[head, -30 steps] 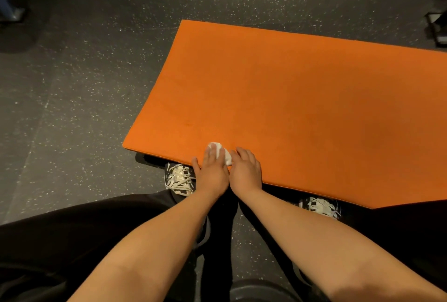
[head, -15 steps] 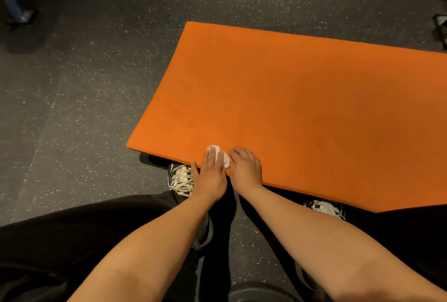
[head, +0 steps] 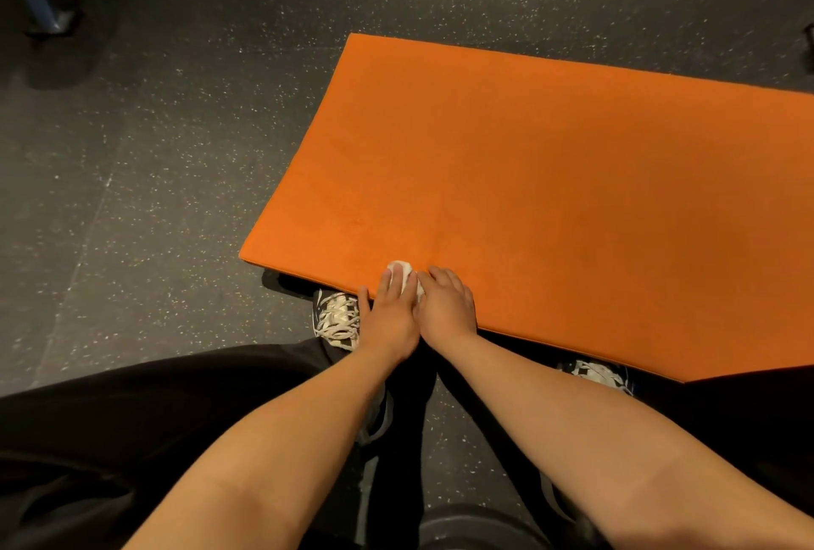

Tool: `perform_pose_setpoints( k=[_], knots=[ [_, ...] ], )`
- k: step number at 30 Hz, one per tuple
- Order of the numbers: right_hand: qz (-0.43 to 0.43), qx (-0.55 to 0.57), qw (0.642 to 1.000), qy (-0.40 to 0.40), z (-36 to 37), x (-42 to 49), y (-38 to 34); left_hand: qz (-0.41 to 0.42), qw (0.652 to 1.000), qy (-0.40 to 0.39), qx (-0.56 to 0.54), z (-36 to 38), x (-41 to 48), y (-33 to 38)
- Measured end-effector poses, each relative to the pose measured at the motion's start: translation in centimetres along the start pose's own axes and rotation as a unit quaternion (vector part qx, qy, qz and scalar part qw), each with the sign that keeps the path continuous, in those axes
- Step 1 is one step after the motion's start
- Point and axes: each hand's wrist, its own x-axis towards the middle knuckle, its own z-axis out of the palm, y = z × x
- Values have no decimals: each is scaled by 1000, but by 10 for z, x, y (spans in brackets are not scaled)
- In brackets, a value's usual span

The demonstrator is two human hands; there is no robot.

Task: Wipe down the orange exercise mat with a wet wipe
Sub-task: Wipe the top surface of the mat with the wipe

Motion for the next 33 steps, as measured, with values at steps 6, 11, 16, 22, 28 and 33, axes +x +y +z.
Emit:
perform_pose_setpoints(
  k=[6,11,16,22,28,33],
  knots=[
    [-9,-21,1000,1,3,0,5,-108,993,44,7,-19,10,-29],
    [2,30,999,-10,-7,5,4,-33,999,-5,1,-9,3,-3],
    [0,120,992,36,-12,5,4,43,995,26,-89,-12,8,-4],
    [-90,126,988,8,-5,17,-15,-1,961,152,-230,-21,21,-17],
    [-159,11,984,-83,9,23,-13,-67,951,201,-226,-17,26,-36],
    [-177,-84,976,-91,1,43,-13,-66,966,143,-203,-19,32,-43]
  ],
)
